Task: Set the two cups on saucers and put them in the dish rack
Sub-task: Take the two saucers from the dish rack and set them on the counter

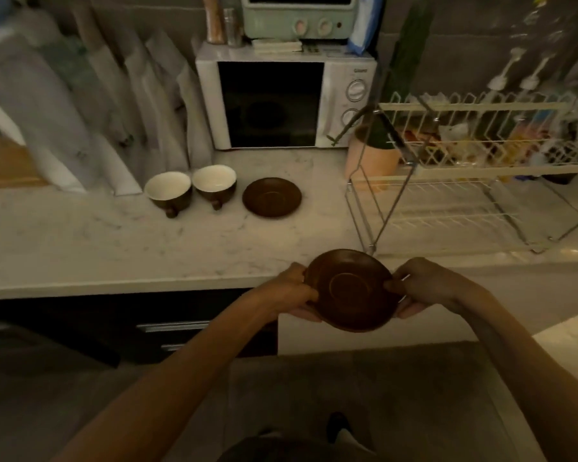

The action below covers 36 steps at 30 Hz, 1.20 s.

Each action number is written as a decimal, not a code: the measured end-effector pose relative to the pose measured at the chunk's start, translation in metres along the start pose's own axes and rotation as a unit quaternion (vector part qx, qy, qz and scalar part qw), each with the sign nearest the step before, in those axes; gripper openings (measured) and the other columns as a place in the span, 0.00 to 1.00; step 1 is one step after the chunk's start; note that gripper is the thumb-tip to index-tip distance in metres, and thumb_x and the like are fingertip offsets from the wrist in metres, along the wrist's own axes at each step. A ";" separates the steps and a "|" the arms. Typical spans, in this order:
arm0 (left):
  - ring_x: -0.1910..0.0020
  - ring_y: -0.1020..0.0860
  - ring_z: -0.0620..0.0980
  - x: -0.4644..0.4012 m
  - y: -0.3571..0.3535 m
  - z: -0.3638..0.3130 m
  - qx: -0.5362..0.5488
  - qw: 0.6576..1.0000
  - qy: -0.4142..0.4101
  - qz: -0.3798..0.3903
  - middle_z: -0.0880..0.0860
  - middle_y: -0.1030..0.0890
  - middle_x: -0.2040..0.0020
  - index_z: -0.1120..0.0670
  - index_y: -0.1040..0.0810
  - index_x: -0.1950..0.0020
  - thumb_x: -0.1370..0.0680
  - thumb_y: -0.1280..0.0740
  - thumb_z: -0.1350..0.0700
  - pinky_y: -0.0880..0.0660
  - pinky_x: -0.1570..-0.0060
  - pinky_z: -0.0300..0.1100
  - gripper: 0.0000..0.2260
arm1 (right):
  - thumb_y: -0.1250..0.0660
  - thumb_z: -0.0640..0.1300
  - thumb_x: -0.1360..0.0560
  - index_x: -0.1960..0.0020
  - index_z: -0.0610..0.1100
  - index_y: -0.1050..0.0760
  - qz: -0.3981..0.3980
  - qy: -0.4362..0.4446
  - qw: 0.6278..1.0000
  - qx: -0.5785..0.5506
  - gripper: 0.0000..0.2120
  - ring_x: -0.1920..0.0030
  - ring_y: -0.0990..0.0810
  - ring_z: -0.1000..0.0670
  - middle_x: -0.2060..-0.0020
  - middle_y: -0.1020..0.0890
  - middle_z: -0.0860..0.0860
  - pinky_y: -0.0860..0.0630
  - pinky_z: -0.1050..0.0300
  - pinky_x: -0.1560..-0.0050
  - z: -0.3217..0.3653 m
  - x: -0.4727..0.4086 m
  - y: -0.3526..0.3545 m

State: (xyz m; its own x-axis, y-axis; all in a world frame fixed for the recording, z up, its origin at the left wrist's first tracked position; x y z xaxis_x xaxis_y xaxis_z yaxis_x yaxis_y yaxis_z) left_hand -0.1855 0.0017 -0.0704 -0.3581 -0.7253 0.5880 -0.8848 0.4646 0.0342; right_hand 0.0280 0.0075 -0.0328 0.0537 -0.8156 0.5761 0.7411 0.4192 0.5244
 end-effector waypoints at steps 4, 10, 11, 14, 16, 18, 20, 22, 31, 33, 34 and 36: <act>0.50 0.16 0.55 0.016 0.051 0.015 0.058 0.996 0.010 -0.072 0.59 0.23 0.39 0.51 0.34 0.33 0.25 0.34 0.67 0.17 0.56 0.47 0.24 | 0.35 0.40 0.21 0.50 0.35 0.21 0.001 0.030 0.999 -0.010 0.08 0.64 0.13 0.47 0.63 0.14 0.39 0.18 0.60 0.67 0.037 -0.022 -0.034; 0.53 0.18 0.55 0.031 0.115 0.024 0.100 0.981 0.005 -0.166 0.60 0.23 0.38 0.54 0.34 0.32 0.24 0.38 0.70 0.18 0.67 0.43 0.22 | 0.34 0.41 0.21 0.50 0.34 0.21 -0.004 0.029 0.999 -0.023 0.09 0.64 0.13 0.45 0.64 0.14 0.38 0.17 0.57 0.66 0.085 -0.062 -0.070; 0.53 0.18 0.55 0.030 0.124 0.025 0.108 0.978 0.002 -0.180 0.60 0.23 0.39 0.55 0.33 0.31 0.23 0.38 0.70 0.18 0.69 0.42 0.22 | 0.34 0.41 0.21 0.50 0.34 0.22 -0.011 0.031 0.999 -0.024 0.09 0.64 0.13 0.45 0.65 0.15 0.38 0.17 0.56 0.66 0.092 -0.070 -0.075; 0.61 0.19 0.52 0.025 0.147 0.026 0.126 0.969 -0.010 -0.213 0.58 0.21 0.47 0.56 0.32 0.30 0.23 0.39 0.70 0.19 0.73 0.40 0.23 | 0.34 0.40 0.22 0.52 0.36 0.22 -0.039 0.042 0.998 -0.029 0.08 0.67 0.14 0.45 0.68 0.16 0.40 0.16 0.52 0.63 0.108 -0.090 -0.083; 0.63 0.19 0.51 0.018 0.157 0.025 0.130 0.964 -0.014 -0.230 0.58 0.21 0.50 0.57 0.32 0.30 0.24 0.39 0.71 0.19 0.72 0.41 0.23 | 0.34 0.40 0.22 0.52 0.36 0.21 -0.057 0.044 0.997 -0.032 0.07 0.67 0.14 0.44 0.68 0.16 0.40 0.16 0.51 0.63 0.114 -0.101 -0.086; 0.61 0.18 0.53 0.011 0.164 0.026 0.133 0.961 -0.005 -0.241 0.60 0.20 0.46 0.56 0.31 0.30 0.24 0.39 0.71 0.18 0.70 0.43 0.23 | 0.34 0.40 0.22 0.52 0.36 0.21 -0.069 0.043 0.996 -0.031 0.07 0.67 0.14 0.42 0.65 0.16 0.40 0.15 0.49 0.62 0.118 -0.111 -0.088; 0.55 0.17 0.58 0.002 0.170 0.027 0.137 0.959 0.005 -0.249 0.63 0.21 0.42 0.55 0.31 0.30 0.24 0.38 0.71 0.18 0.67 0.47 0.23 | 0.34 0.40 0.22 0.53 0.36 0.21 -0.074 0.040 0.996 -0.023 0.07 0.66 0.14 0.40 0.64 0.16 0.40 0.15 0.44 0.60 0.119 -0.120 -0.088; 0.50 0.18 0.63 -0.007 0.174 0.027 0.137 0.957 0.010 -0.255 0.64 0.21 0.40 0.57 0.31 0.31 0.24 0.37 0.71 0.18 0.59 0.54 0.23 | 0.33 0.41 0.22 0.53 0.36 0.21 -0.077 0.038 0.996 -0.015 0.07 0.65 0.14 0.40 0.63 0.16 0.39 0.16 0.42 0.58 0.119 -0.126 -0.087; 0.49 0.17 0.60 -0.039 0.179 0.036 0.135 0.963 0.043 -0.230 0.63 0.21 0.40 0.56 0.30 0.32 0.27 0.33 0.71 0.18 0.53 0.52 0.26 | 0.34 0.42 0.22 0.54 0.37 0.21 -0.073 0.011 0.997 -0.001 0.08 0.65 0.14 0.40 0.62 0.15 0.39 0.16 0.41 0.58 0.107 -0.148 -0.083; 0.49 0.17 0.60 -0.044 0.180 0.037 0.133 0.964 0.044 -0.225 0.63 0.21 0.41 0.56 0.30 0.31 0.27 0.32 0.71 0.18 0.52 0.51 0.26 | 0.34 0.42 0.22 0.53 0.37 0.21 -0.071 0.005 0.997 -0.001 0.08 0.65 0.14 0.40 0.61 0.15 0.39 0.16 0.41 0.57 0.104 -0.151 -0.083; 0.49 0.17 0.59 -0.045 0.180 0.037 0.130 0.965 0.043 -0.224 0.63 0.21 0.41 0.56 0.30 0.32 0.28 0.32 0.71 0.18 0.52 0.51 0.26 | 0.34 0.42 0.22 0.53 0.36 0.22 -0.072 0.003 0.997 -0.002 0.08 0.65 0.14 0.40 0.61 0.15 0.39 0.16 0.41 0.57 0.104 -0.152 -0.083; 0.50 0.17 0.58 -0.048 0.180 0.037 0.126 0.966 0.045 -0.223 0.62 0.20 0.41 0.55 0.30 0.31 0.28 0.31 0.70 0.18 0.55 0.49 0.26 | 0.34 0.42 0.22 0.53 0.36 0.22 -0.072 -0.003 0.997 -0.007 0.08 0.65 0.14 0.40 0.61 0.15 0.39 0.16 0.42 0.57 0.102 -0.154 -0.083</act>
State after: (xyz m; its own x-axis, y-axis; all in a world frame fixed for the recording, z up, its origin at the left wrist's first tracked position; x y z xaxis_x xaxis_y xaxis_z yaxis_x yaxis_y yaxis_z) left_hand -0.3383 0.1009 -0.1223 0.0925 -0.7723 0.6285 -0.9935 -0.0300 0.1094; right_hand -0.1105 0.1388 -0.1012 -0.0577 -0.8649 0.4986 0.7498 0.2922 0.5937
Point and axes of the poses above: each hand's wrist, its own x-axis away from the middle knuckle, its own y-axis out of the back of the hand, z = x × y, the point moved 8 cm from there along -x, towards the middle knuckle
